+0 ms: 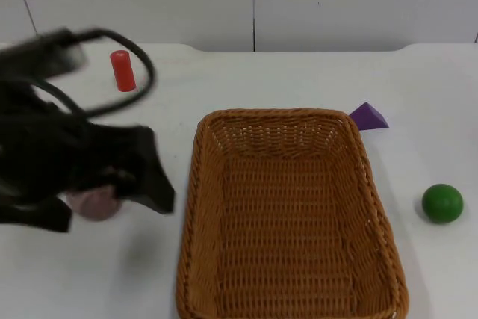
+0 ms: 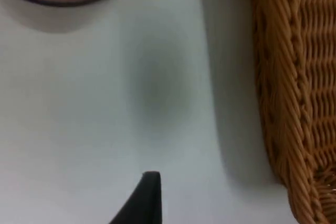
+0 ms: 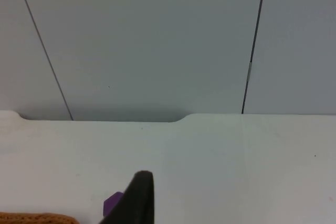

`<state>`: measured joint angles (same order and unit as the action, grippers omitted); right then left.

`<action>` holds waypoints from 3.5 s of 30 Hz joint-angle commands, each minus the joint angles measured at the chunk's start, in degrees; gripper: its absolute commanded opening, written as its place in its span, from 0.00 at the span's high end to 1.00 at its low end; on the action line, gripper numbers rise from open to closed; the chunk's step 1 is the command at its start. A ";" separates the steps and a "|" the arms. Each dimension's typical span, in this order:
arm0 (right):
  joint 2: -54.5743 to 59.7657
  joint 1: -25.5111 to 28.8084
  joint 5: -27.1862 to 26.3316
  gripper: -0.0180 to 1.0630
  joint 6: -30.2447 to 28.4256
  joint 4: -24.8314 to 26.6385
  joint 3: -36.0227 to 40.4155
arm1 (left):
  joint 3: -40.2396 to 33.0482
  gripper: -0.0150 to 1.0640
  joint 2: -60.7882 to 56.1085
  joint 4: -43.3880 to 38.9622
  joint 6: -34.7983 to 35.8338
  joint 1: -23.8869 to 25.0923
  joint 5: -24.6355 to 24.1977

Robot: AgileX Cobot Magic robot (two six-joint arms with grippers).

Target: Pick up the basket with the left hand and place the triangular block into the basket with the right hand.

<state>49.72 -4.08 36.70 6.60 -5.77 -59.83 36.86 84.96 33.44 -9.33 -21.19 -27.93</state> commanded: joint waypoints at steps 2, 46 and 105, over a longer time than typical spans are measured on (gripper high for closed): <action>-0.02 0.33 0.36 0.02 0.04 -0.09 -0.32 | 1.96 0.01 4.00 1.92 -0.06 -2.34 3.05; -0.02 0.33 1.59 0.02 -1.69 -0.46 -0.32 | 21.21 0.01 31.53 7.52 1.83 -6.81 8.87; 10.82 0.33 1.01 0.02 -25.83 5.42 -0.32 | 43.45 0.99 15.98 -14.35 22.38 11.52 -24.31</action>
<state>58.40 -4.08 38.85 -15.43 -2.26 -59.95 79.54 102.11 18.60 12.36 -9.59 -51.68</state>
